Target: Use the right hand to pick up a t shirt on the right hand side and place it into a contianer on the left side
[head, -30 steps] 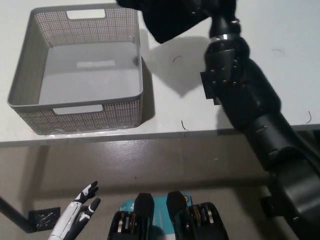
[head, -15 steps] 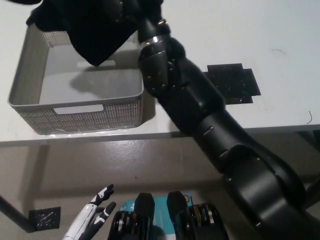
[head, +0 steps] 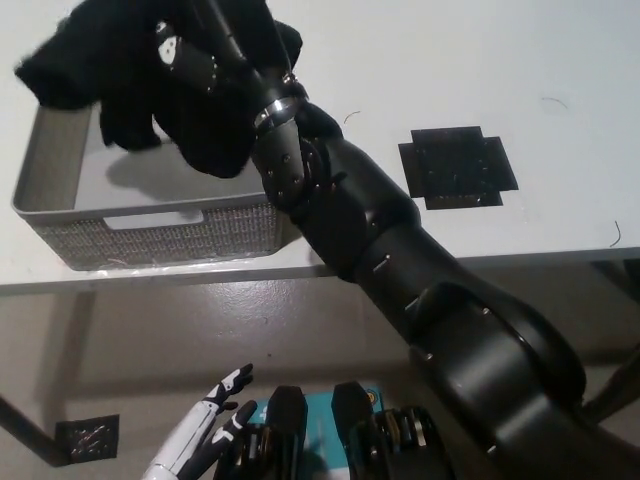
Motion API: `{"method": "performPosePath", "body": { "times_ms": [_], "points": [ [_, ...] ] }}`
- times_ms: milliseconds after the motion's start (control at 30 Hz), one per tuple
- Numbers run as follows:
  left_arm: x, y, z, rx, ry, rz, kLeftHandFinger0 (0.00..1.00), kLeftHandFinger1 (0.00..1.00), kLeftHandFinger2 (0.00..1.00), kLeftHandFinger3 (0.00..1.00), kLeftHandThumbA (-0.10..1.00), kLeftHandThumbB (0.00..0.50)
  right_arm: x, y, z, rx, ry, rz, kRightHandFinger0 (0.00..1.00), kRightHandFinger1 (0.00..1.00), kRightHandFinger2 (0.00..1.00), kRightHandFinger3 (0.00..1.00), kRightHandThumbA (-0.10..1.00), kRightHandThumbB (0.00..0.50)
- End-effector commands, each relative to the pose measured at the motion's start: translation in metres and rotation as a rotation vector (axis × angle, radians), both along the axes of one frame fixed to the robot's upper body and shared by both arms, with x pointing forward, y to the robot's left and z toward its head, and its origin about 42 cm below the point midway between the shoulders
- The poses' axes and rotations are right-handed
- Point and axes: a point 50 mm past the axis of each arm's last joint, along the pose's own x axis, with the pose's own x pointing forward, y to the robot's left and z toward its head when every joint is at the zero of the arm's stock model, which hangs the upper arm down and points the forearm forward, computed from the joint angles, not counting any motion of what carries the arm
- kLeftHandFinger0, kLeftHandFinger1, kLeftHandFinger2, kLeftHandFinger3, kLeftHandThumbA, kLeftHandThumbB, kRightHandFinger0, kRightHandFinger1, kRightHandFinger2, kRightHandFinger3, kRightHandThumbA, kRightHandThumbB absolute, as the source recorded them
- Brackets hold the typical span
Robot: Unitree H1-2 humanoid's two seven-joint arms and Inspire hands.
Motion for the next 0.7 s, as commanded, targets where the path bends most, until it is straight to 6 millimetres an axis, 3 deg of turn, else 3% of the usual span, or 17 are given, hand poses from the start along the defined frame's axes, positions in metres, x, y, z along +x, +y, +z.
{"method": "performPosePath", "body": {
  "times_ms": [0,133,433,600,667],
  "points": [
    [0.005,-0.005,0.012,0.016,-0.027,-0.025,0.92,0.99,1.0,1.0,1.0,0.442,-0.006,0.025,0.044,0.004,0.019,0.087,1.0,1.0,1.0,1.0,0.35,0.486],
    [0.004,-0.005,0.011,0.02,-0.023,-0.021,0.9,0.97,1.0,1.0,1.0,0.427,-0.006,0.024,0.037,-0.001,0.045,0.097,1.0,1.0,1.0,1.0,0.32,0.487],
    [0.0,-0.003,0.007,0.028,-0.03,-0.014,0.91,0.97,1.0,1.0,1.0,0.443,-0.004,0.02,0.032,-0.049,0.087,0.106,1.0,1.0,1.0,1.0,0.42,0.5],
    [0.001,0.001,0.007,0.036,-0.025,-0.014,0.93,0.99,1.0,1.0,1.0,0.433,0.001,0.009,0.032,-0.126,0.076,0.106,1.0,1.0,1.0,1.0,0.54,0.5],
    [0.001,0.001,0.008,0.045,-0.018,-0.01,0.94,1.0,1.0,1.0,1.0,0.443,0.002,-0.007,0.035,-0.181,-0.003,0.068,1.0,1.0,1.0,1.0,0.66,0.5]
  ]
}}
